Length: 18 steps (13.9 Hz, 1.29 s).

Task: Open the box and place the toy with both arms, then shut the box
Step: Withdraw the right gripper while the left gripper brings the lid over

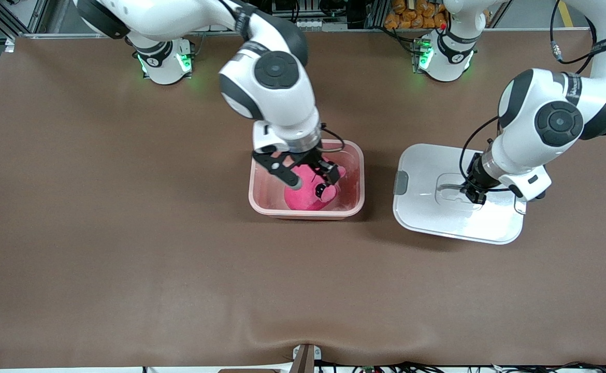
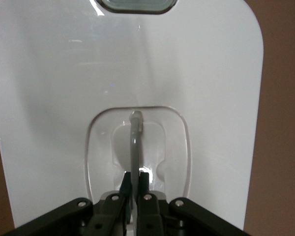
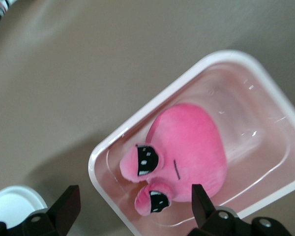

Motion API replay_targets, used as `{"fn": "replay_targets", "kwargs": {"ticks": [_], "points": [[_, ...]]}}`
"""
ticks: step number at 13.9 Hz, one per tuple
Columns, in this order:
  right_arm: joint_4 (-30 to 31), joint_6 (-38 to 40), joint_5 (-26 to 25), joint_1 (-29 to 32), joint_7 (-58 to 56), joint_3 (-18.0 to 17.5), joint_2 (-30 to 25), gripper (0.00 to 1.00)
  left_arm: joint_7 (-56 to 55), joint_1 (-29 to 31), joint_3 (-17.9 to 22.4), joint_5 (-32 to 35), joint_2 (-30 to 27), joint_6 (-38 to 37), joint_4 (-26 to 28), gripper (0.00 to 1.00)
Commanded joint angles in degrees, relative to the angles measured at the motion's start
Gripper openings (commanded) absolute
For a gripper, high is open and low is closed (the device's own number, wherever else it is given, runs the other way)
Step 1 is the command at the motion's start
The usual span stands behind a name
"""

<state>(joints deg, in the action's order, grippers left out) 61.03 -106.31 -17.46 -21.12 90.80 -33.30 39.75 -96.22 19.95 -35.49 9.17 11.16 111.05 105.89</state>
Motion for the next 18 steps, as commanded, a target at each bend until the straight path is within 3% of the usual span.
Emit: {"fn": "replay_targets", "kwargs": {"ticks": [1,4,9,18], "points": [[1.5,3.1,0.4,7.6,-1.2,-5.5,-3.5,1.0,0.2,0.5,-2.8,-1.4,-1.1,-3.2,-3.1,0.0],[1.5,8.1,0.4,12.0,-6.3,-8.4,-4.4,1.0,-3.4,0.4,-6.5,-1.4,-1.1,-3.8,-5.4,0.0],[1.5,14.9,0.9,16.9,-15.8,-8.6,-8.7,1.0,-11.1,-1.0,-11.8,-0.7,-0.4,-3.7,-7.2,0.0],[1.3,25.6,2.7,26.6,-43.0,-7.8,-14.3,1.0,-26.2,-12.0,-11.9,0.1,1.7,-3.7,-10.3,0.0]]}}
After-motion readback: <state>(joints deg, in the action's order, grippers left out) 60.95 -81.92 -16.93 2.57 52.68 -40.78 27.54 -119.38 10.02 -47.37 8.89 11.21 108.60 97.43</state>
